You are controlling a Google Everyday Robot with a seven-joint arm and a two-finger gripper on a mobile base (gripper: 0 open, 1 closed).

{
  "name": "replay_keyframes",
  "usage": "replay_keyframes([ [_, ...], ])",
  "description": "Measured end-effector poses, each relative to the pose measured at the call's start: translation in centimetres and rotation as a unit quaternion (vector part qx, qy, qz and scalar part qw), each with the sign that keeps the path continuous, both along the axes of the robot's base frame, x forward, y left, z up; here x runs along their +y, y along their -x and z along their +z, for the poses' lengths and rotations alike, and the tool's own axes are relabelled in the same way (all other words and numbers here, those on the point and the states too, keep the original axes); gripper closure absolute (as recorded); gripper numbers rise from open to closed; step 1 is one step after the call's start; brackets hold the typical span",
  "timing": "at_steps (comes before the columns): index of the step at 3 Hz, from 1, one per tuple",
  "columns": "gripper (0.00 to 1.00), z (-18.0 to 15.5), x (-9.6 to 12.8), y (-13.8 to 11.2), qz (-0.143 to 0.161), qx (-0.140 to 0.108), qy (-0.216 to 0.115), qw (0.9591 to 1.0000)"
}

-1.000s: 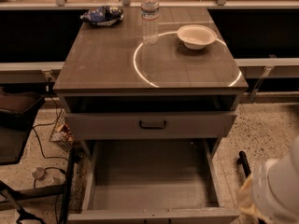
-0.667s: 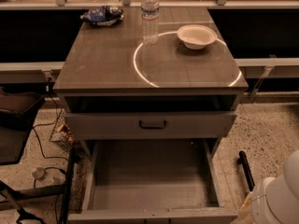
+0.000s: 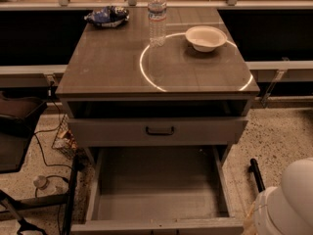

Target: Close middle drawer

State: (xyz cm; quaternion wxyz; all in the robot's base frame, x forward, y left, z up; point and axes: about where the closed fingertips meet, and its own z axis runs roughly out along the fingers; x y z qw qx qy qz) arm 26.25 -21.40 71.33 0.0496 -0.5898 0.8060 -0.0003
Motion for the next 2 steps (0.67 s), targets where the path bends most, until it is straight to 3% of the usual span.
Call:
replay_keyframes([
  [1,1.0,-4.8,1.1,-0.1,0.007,0.019,0.008,0.9998],
  [2,1.0,-11.8,2.0,0.5,0.016,0.047,0.014,0.9987],
])
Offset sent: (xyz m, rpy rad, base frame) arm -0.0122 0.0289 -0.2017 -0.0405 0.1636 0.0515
